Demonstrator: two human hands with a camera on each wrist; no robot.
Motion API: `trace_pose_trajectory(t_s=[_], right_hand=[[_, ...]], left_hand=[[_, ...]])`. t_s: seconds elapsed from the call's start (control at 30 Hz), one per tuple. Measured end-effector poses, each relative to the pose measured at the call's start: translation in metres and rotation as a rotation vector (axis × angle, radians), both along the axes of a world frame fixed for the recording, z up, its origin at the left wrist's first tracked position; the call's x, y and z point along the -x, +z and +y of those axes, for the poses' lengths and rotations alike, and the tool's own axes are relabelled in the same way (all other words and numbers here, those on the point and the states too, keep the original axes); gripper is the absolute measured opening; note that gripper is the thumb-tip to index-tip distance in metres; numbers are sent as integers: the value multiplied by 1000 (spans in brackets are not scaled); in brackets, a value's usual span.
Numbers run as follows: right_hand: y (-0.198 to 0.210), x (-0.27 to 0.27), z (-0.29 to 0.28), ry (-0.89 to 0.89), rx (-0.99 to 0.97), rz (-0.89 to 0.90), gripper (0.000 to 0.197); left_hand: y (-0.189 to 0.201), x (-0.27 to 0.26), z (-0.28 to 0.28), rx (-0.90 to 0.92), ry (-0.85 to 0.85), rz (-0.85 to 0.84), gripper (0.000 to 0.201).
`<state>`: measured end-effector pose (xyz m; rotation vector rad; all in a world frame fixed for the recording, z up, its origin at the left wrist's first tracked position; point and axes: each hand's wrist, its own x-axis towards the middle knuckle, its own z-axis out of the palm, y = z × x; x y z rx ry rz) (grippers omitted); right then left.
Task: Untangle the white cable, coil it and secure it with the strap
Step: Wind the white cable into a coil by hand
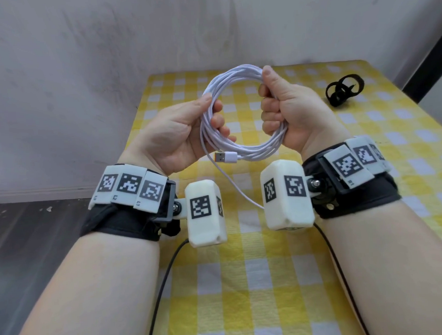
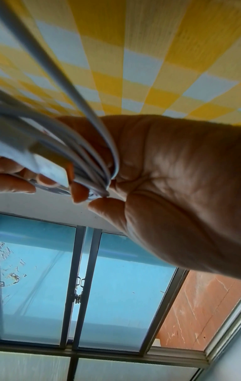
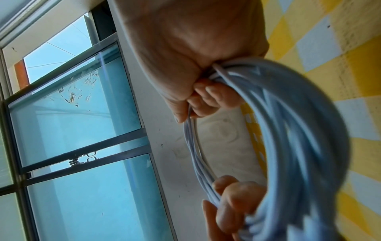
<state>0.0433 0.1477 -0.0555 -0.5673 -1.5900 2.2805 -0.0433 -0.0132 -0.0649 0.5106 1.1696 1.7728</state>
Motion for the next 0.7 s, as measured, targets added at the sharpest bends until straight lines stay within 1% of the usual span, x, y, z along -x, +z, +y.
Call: trace_pose_trajectory(t_s=[0.07,0.13,0.2,0.27,0.37,0.5,0.57,0.6,0.63,0.67,0.7], right_hand=[[-1,1,1,-46,17,30,37],[-2,3,0,-56,17,44,36],[-3,4,0,-23,9,49,35],[-1,2,0,38,-38,44,33],[1,-3,2,78,-167,14,30],[0,-4,5,6,-443,-104,18],[-3,-1,8,-101,-557,-132,30],[-4,-1,8,-158,-598,-108,31],[-3,0,7,-180,-624,-63,27],[-2,-1,5,-147,-646,-19,22],[-1,-1,3,-67,-670,11,18]], left_hand=[[1,-1,0,-7,-2,-9,27],[2,-1,1,-6,14,-13,28],[2,-1,2,-3,47,-11,27],[2,0,1,-1,85,4,27],[4,2,1,5,138,66,26],[5,3,2,19,185,133,26],[6,3,3,16,216,142,26],[6,3,3,7,230,139,25],[7,3,3,-6,240,131,25],[7,3,3,-24,244,116,24],[7,3,3,-47,243,98,23]])
